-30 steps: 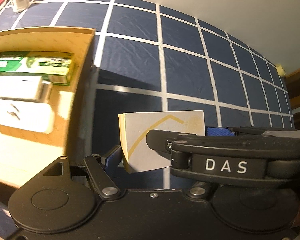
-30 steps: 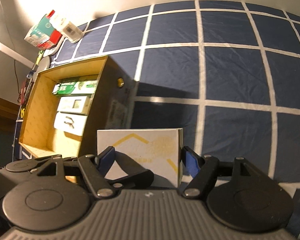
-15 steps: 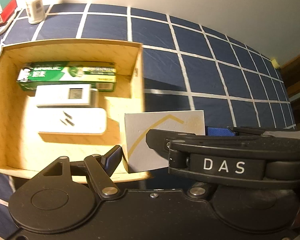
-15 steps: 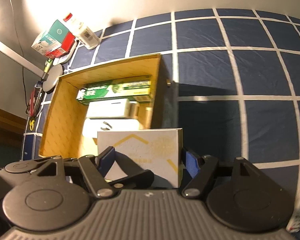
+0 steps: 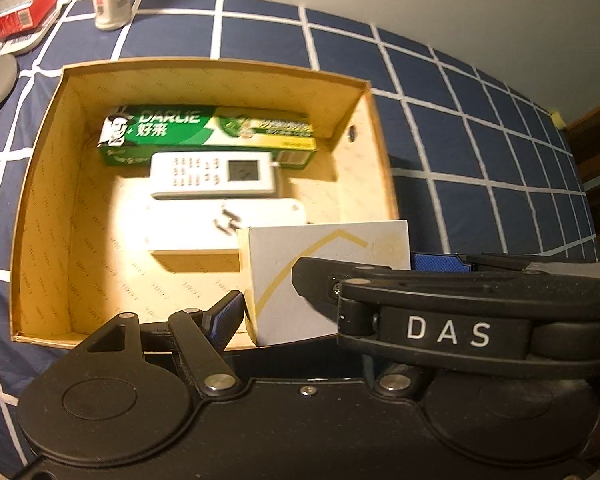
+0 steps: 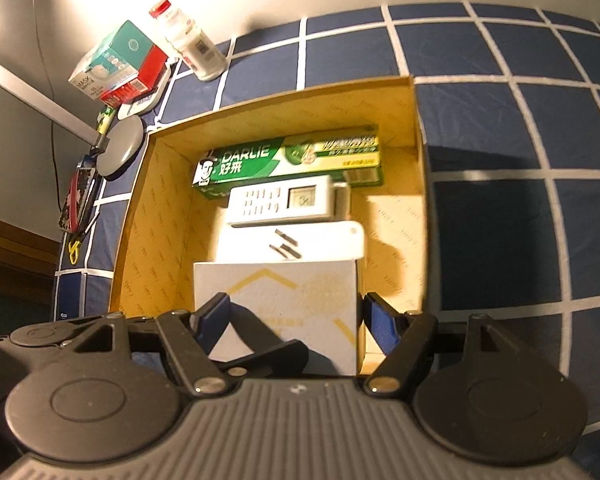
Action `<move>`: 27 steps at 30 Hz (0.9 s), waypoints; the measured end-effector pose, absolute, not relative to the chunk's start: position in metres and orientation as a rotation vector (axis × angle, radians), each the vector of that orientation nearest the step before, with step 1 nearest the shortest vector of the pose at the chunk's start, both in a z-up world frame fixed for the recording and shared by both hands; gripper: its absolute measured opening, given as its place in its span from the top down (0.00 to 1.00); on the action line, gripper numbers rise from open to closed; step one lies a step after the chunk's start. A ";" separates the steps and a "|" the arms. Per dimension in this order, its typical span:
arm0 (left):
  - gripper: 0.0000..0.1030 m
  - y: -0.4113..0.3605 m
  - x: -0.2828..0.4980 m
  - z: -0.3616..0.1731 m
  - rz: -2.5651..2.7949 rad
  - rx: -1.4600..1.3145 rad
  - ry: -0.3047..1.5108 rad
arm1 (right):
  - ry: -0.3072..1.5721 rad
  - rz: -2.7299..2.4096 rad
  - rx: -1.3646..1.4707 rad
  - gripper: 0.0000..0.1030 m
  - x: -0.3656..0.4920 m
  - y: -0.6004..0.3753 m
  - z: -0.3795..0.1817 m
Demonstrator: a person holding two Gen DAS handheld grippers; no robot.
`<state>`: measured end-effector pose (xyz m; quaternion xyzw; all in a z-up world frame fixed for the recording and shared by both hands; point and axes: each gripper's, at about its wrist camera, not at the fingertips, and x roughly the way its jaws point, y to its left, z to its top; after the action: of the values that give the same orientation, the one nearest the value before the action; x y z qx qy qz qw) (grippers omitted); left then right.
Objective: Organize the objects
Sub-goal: 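Lower the cream box into the yellow box beside the white plate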
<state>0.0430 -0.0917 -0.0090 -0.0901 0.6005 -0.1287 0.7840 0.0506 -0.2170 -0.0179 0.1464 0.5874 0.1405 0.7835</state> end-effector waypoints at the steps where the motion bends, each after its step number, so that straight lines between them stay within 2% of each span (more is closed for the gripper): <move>1: 0.33 -0.088 0.044 -0.012 -0.279 -0.194 1.301 | 1.273 0.302 0.317 0.30 0.051 -0.213 -0.021; 27: 0.33 -0.040 0.072 -0.102 -0.308 -0.243 1.498 | 1.474 0.248 0.337 0.30 0.079 -0.170 -0.111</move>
<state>0.0719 -0.0399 -0.1017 -0.1097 0.6764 -0.1389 0.7150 0.0793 -0.1703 -0.1109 0.1527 0.6671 0.1121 0.7205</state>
